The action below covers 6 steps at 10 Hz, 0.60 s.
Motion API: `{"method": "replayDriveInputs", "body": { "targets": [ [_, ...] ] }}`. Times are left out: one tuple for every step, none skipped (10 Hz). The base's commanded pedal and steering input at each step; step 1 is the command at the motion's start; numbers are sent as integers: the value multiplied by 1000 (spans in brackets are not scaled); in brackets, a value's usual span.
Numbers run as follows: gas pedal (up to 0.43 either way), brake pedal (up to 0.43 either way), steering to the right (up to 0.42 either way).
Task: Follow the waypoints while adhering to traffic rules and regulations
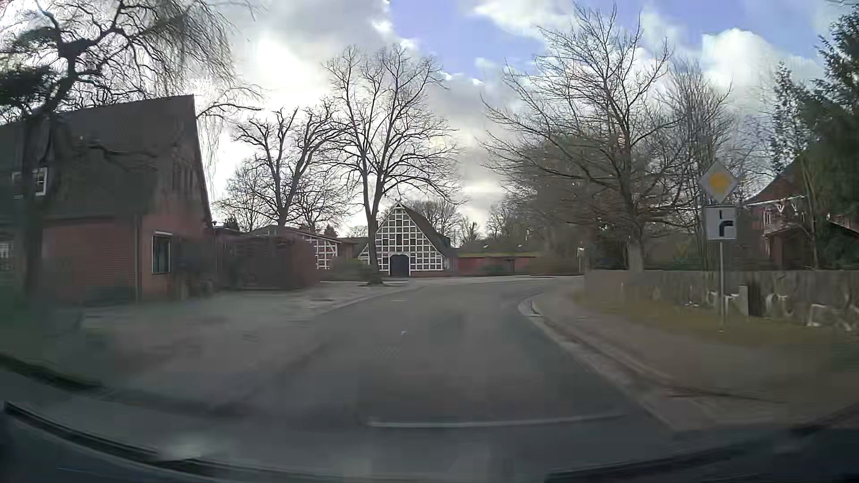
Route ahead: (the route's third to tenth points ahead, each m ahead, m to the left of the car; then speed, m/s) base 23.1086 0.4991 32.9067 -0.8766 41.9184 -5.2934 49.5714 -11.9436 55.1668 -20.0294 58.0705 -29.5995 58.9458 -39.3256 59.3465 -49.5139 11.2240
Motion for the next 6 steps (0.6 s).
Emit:
{"method": "replayDriveInputs", "body": {
  "targets": [
    [79, 0, 1],
    [79, 0, 2],
    [79, 0, 3],
    [79, 0, 6],
    [79, 0, 8],
    [87, 0, 9]
  ]
}}
